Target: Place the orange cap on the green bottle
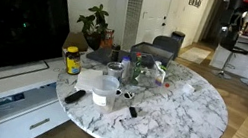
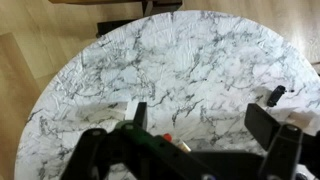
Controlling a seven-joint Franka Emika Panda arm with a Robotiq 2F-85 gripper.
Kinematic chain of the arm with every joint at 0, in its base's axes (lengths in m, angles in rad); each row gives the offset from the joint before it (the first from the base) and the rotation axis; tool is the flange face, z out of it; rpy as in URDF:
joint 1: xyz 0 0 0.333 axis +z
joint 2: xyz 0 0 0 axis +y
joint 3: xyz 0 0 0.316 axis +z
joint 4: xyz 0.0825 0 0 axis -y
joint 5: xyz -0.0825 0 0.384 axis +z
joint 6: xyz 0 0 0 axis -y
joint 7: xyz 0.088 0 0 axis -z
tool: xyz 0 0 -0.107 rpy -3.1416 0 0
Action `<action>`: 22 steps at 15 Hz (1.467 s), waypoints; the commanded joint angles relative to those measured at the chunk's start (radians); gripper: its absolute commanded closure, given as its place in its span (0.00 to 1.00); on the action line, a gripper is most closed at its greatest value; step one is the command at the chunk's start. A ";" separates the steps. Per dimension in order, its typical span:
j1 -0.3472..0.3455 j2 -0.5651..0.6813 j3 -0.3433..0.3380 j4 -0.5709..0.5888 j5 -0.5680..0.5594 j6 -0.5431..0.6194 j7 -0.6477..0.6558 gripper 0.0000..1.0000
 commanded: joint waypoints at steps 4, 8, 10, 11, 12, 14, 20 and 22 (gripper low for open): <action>-0.016 0.002 0.014 0.001 0.006 -0.001 -0.006 0.00; -0.016 0.002 0.014 0.001 0.006 -0.001 -0.006 0.00; -0.015 0.013 0.027 0.004 -0.010 0.024 0.005 0.00; -0.007 0.037 0.052 0.005 -0.033 0.064 0.022 0.00; 0.001 0.060 0.069 0.007 -0.039 0.091 0.034 0.00; 0.024 0.108 0.114 -0.004 -0.065 0.182 0.027 0.00; 0.031 0.278 0.194 -0.059 -0.236 0.487 0.035 0.00; 0.032 0.330 0.189 -0.089 -0.273 0.603 0.006 0.00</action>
